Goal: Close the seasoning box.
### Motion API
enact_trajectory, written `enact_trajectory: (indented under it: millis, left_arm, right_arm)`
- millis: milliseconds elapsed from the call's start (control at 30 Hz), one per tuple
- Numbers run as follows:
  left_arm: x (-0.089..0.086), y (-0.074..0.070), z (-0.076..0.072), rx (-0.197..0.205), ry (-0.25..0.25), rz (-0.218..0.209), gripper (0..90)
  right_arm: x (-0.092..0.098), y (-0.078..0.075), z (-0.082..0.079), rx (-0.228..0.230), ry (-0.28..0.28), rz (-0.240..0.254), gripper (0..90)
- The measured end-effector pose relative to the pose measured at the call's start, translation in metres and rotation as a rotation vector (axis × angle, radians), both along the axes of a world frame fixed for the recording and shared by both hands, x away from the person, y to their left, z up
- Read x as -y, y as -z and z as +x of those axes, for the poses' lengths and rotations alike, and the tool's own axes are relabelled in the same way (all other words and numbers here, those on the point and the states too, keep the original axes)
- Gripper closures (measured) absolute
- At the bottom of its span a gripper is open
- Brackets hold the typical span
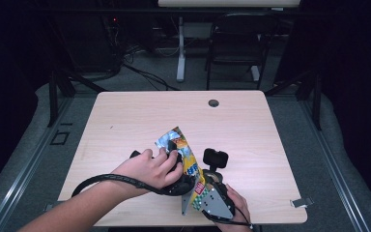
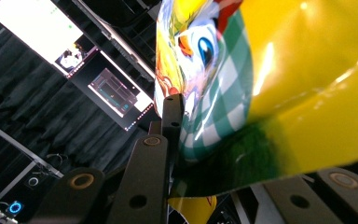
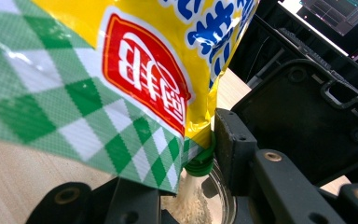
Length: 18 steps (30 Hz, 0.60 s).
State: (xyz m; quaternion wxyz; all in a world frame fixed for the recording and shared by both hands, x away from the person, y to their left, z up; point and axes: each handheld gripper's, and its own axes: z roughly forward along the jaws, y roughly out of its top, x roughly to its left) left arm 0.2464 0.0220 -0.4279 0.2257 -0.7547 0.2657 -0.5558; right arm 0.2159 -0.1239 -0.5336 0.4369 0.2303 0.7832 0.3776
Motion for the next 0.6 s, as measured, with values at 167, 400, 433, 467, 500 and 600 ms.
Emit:
enact_trajectory:
  millis: [167, 400, 433, 467, 500, 600]
  left_arm:
    - [-0.0009, 0.0011, 0.0009, -0.006, 0.018, -0.025, 80.0]
    - [-0.0015, 0.0015, 0.0010, -0.007, 0.019, -0.031, 80.0]
    - [-0.0020, 0.0019, 0.0012, -0.010, 0.020, -0.039, 80.0]
    - [-0.0046, 0.0049, 0.0034, -0.032, 0.042, -0.098, 80.0]
    - [-0.0017, 0.0008, 0.0008, -0.008, -0.004, -0.015, 80.0]
    - [-0.0040, 0.0031, 0.0024, -0.018, 0.019, -0.055, 80.1]
  right_arm:
    - [0.0000, 0.0000, 0.0002, 0.002, 0.000, -0.002, 71.2]
    - [-0.0002, 0.0001, 0.0002, 0.002, -0.001, 0.000, 71.2]
    - [-0.0002, 0.0000, 0.0001, 0.002, 0.000, 0.001, 71.3]
    - [-0.0001, 0.0000, 0.0001, 0.003, 0.000, 0.000, 71.2]
    - [-0.0001, 0.0000, 0.0001, 0.003, -0.001, -0.001, 71.3]
    - [-0.0003, 0.0000, 0.0003, 0.003, -0.002, 0.000, 71.3]
